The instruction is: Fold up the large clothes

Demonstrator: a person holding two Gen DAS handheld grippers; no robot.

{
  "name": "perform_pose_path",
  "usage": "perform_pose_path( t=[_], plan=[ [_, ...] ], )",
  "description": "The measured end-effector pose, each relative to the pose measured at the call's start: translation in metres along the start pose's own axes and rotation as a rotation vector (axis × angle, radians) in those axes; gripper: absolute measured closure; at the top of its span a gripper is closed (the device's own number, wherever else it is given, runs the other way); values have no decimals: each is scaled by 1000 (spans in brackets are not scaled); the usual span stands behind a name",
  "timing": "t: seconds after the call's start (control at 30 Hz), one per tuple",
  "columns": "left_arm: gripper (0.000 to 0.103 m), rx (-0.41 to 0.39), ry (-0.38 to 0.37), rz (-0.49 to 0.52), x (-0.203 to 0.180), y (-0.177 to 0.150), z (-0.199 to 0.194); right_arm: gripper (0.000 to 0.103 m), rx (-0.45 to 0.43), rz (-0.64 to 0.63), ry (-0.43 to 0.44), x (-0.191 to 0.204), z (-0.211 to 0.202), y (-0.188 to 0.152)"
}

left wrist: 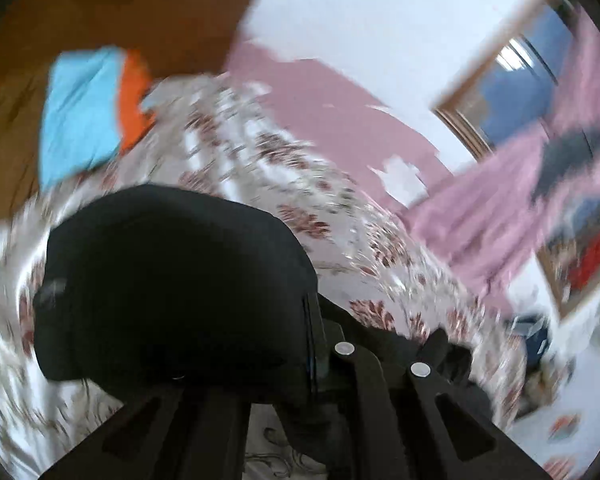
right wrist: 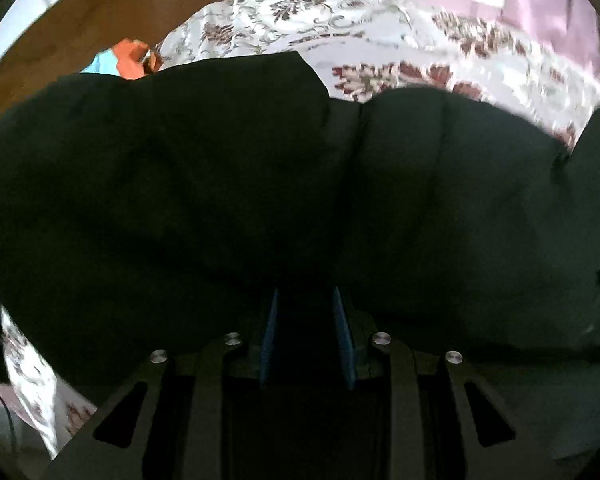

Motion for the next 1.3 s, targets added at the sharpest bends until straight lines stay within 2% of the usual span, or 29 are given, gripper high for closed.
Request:
perform_pose_path(
  t=[0.13, 0.2, 0.27, 0.33, 0.43, 0.5, 0.63, 0.7, 0.77, 0.8, 0.83, 0.9, 0.93, 1.0, 1.07, 1.13, 1.2, 1.3],
  plan=[
    [97, -2, -56, 220, -80, 0, 3, 78, 25, 29, 10, 5, 13, -4],
    [97, -5, -88, 267, -110, -1, 4, 78, 35, 55, 31, 3, 15, -5],
    [97, -5, -107, 314, -141, 0, 7, 78, 31, 114, 87, -1, 9, -4],
    [97, 5, -106, 370, -169, -3, 11, 78, -10, 227, 194, -15, -9, -5],
    [97, 15, -101, 464, -207, -17, 16, 79, -91, 334, 226, -47, -48, -16],
    [97, 34, -109, 532, -236, -34, 22, 78, -118, 383, 235, -72, -76, -34],
    [97, 85, -129, 694, -292, -86, 39, 78, -124, 438, 191, -137, -134, -96],
    [97, 127, -114, 834, -316, -130, 55, 78, -121, 459, 159, -169, -153, -124],
    [97, 158, -45, 1066, -333, -183, 75, 78, -110, 501, 119, -204, -175, -154],
    [97, 167, -10, 1174, -340, -204, 84, 78, -110, 524, 114, -225, -177, -156],
    [97, 155, 46, 1397, -345, -245, 98, 78, -119, 555, 104, -241, -187, -166],
    [97, 168, 74, 1616, -342, -294, 113, 78, -134, 597, 75, -270, -197, -183],
    [97, 174, 86, 1689, -337, -311, 116, 78, -142, 617, 63, -282, -204, -194],
    [97, 213, 90, 1744, -331, -330, 119, 78, -148, 652, 55, -301, -211, -205],
    [97, 254, 78, 1846, -317, -356, 116, 78, -148, 667, 69, -311, -215, -208],
    [97, 291, 62, 1916, -305, -376, 113, 78, -150, 667, 88, -308, -215, -205],
    [96, 309, 65, 1946, -299, -386, 112, 78, -144, 663, 103, -305, -211, -196],
    [96, 322, 88, 1927, -296, -391, 109, 77, -126, 692, 157, -305, -205, -188]
  ],
)
Point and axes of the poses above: each gripper's, at about its wrist camera, not at the fingertips, and z roughly the way its jaws point, x to its left, y to its top, the point moved 8 cm from there along z, roughly the way its jaws point, and after that the axes turned 2 degrees about z, right-handed, at the moved point
